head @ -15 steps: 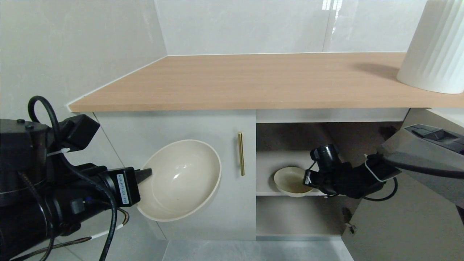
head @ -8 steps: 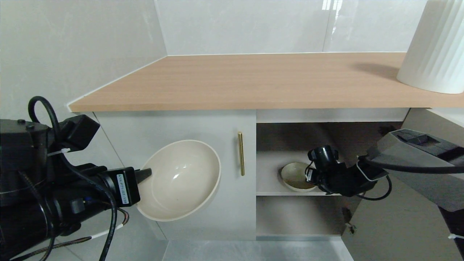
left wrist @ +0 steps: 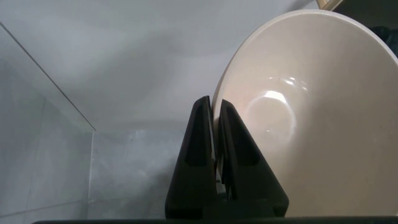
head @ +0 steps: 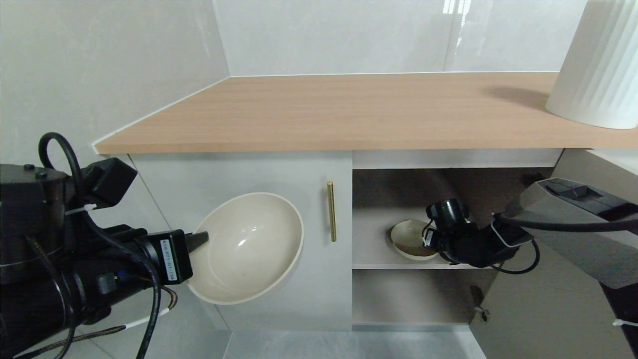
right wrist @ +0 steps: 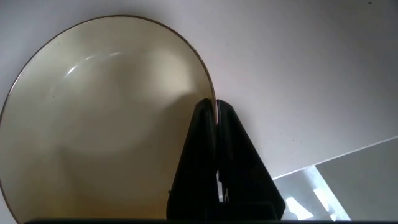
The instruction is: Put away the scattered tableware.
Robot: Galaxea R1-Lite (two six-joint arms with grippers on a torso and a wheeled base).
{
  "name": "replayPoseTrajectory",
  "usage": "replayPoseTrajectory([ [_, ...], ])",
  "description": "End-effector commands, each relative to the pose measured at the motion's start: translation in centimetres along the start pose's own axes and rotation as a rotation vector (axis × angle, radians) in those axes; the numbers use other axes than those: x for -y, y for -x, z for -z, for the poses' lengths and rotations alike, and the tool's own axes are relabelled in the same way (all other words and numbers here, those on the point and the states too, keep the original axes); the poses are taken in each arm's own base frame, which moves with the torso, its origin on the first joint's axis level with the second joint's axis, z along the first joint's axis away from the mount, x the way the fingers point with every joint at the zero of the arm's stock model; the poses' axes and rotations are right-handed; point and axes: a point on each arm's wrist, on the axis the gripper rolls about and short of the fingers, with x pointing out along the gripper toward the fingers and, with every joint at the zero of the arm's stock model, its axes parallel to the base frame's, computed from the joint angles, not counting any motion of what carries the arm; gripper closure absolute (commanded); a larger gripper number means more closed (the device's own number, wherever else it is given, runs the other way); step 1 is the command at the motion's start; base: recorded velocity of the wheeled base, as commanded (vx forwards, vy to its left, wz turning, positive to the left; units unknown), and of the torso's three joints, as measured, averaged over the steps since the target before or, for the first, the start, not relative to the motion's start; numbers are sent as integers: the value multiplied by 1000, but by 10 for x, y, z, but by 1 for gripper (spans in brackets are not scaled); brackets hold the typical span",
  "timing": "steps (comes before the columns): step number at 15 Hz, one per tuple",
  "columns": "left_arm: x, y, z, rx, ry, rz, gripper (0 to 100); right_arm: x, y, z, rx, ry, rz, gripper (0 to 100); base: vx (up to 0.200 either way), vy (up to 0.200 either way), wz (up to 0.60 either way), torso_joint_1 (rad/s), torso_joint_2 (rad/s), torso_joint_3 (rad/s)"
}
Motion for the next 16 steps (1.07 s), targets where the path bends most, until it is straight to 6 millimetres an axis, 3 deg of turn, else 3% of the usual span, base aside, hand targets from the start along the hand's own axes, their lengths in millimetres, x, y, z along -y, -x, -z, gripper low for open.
replayPoseTrajectory([
  [1,0,0,0,-1,0,0,100,0,1,-1,5,-1,3,100,0,0,0,0,0,0],
  [2,0,0,0,-1,0,0,100,0,1,-1,7,-1,7,100,0,0,0,0,0,0],
  [3,0,0,0,-1,0,0,100,0,1,-1,9,-2,8,0,0,0,0,0,0,0],
  [6,0,0,0,-1,0,0,100,0,4,-5,18,-26,3,0,0,0,0,0,0,0],
  [8,0,-1,0,-2,0,1,100,-1,20,-15,34,-42,-15,0,0,0,0,0,0,0],
  [11,2,-9,3,-42,-14,22,100,-13,83,-14,17,10,-131,0,0,0,0,0,0,0],
  [12,6,-17,7,-84,-28,47,100,-19,119,-12,-4,71,-236,0,0,0,0,0,0,0],
  [13,8,-22,9,-104,-34,57,100,-18,133,-11,-14,101,-278,0,0,0,0,0,0,0],
  [15,26,-36,14,-184,-89,160,100,-6,186,-11,-79,208,-460,0,0,0,0,0,0,0],
  [16,29,-41,18,-208,-102,171,100,-3,198,-13,-93,225,-494,0,0,0,0,0,0,0],
])
